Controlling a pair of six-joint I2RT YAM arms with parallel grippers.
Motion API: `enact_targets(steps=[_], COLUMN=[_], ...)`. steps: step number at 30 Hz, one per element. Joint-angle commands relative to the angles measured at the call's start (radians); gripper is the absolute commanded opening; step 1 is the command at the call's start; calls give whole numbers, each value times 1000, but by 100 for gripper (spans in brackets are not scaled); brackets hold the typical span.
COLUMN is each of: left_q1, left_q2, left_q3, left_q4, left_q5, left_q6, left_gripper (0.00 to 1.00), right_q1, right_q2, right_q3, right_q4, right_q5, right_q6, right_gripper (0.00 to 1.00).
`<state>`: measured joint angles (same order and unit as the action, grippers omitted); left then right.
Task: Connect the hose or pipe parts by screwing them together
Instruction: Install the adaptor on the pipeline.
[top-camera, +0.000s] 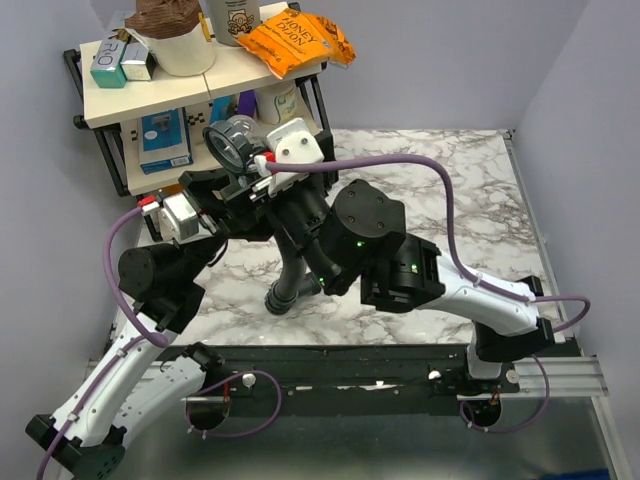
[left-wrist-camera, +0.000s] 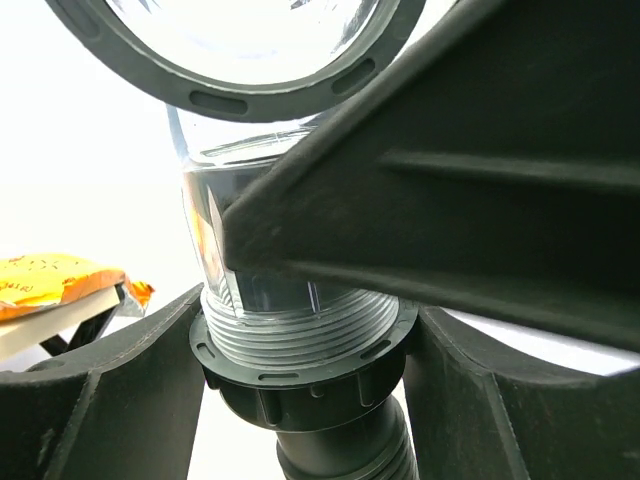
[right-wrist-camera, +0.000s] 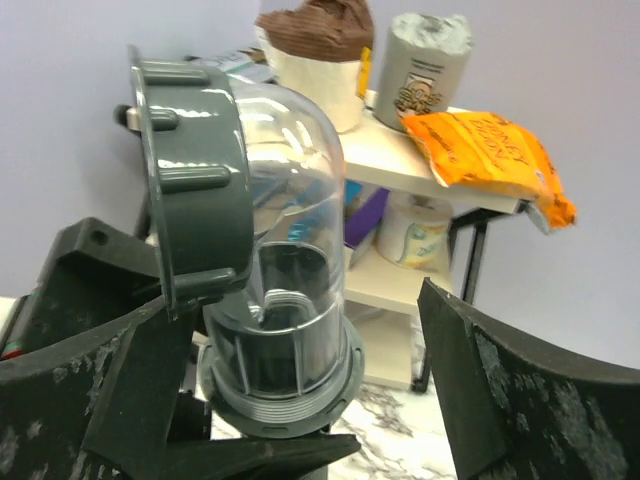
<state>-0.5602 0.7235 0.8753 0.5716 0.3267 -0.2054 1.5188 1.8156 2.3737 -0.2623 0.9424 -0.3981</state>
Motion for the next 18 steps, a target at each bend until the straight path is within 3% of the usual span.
enact_targets(steps=[1, 8, 12, 18], left_q1=[3, 2, 3, 3], left_q2=[-7, -2, -7, 10], left_q3=[24, 25, 17, 27], left_q4=[48, 46, 96, 235], left_q5=[5, 95, 219, 439], left_q6=[-6, -60, -161, -362], left_gripper=[0, 0, 0, 0], right_q1=[14, -41, -171, -339], right_q2=[-81, -248, -315, -392], right_q3=[-11, -94, -122, -244], right_q4=[-77, -208, -327, -321], right_q5=[-197, -637, -888, -1281], right_q6=[135, 280, 335, 343], right_gripper=[100, 100, 100, 100])
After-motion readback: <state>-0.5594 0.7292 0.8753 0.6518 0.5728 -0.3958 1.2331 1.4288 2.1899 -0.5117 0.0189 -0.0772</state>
